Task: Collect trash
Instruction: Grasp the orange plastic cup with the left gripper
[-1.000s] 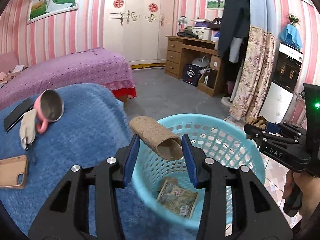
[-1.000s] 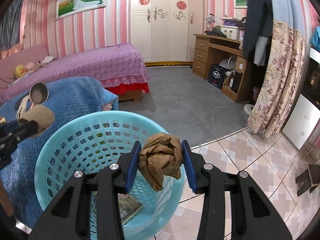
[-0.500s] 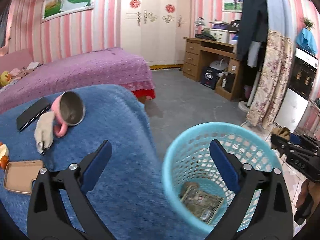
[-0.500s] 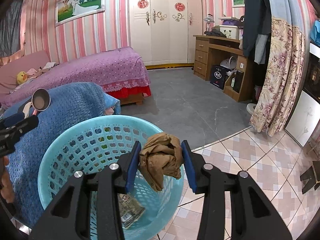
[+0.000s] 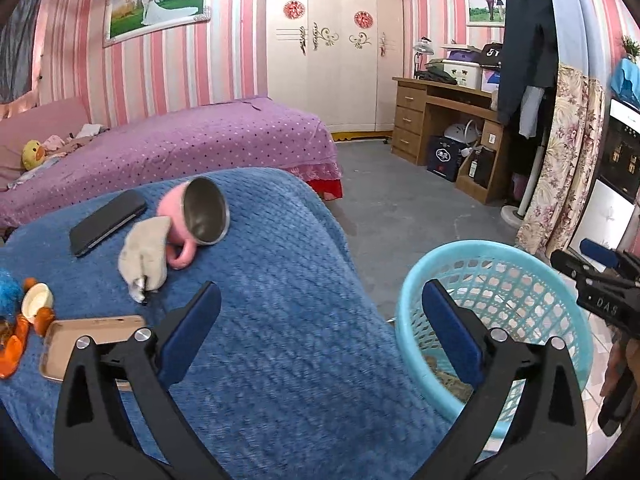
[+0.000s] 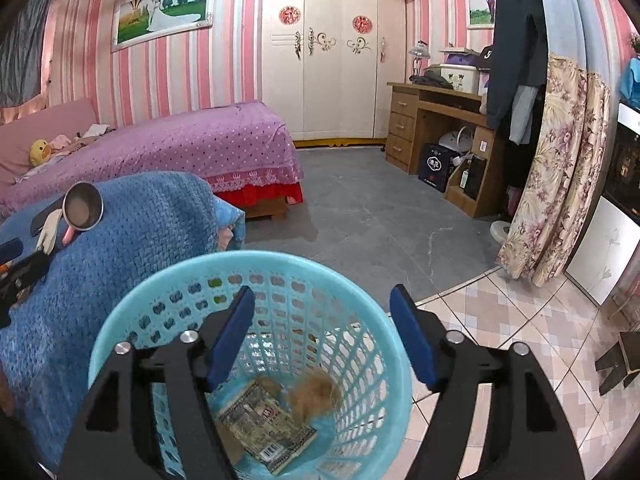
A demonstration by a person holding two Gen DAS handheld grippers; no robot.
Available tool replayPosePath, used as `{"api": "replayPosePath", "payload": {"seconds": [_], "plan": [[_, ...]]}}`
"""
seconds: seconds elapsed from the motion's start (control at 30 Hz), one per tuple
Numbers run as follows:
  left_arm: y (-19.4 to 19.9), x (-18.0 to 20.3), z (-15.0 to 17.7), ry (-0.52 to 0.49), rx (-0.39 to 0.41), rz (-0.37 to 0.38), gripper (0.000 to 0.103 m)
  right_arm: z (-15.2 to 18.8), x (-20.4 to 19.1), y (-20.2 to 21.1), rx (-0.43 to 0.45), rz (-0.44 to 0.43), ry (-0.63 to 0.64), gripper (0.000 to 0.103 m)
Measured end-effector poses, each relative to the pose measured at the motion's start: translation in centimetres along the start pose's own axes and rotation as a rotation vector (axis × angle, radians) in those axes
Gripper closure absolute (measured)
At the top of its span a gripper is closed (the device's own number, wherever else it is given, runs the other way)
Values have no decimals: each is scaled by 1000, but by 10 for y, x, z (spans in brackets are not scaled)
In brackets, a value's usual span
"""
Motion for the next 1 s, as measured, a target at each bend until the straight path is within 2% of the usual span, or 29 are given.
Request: {"api": "replayPosePath", "payload": {"seconds": [0.03,0.13,0.4,0.7,0.9,1.0], "plan": [[3,-4,0,1,2,-4,6,-2,-2,1,7,11,2,17],[11,-20,-2,20,2,-13,6,-10,-11,5,23,45,12,8],[36,-87,5,71,0,-94,6,-18,-68,3,17,11,74,7],[57,-213,21,164,-49,-261,6,-25,-158,6,33,-69,152,7],[77,-305,50,209,-85,-395,6,-19,-208,9,25,-122,179,7],[81,-337,65,256,-115,-417,6,-13,-226,9,15,-134,219,7]]}}
Point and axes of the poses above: each gripper's, at about its wrist camera, not at the fingertips, and y roughly against the way its jaws point, x to its right, z to its underside, the point moved 8 cm from there along -y, roughly the way its jaws point
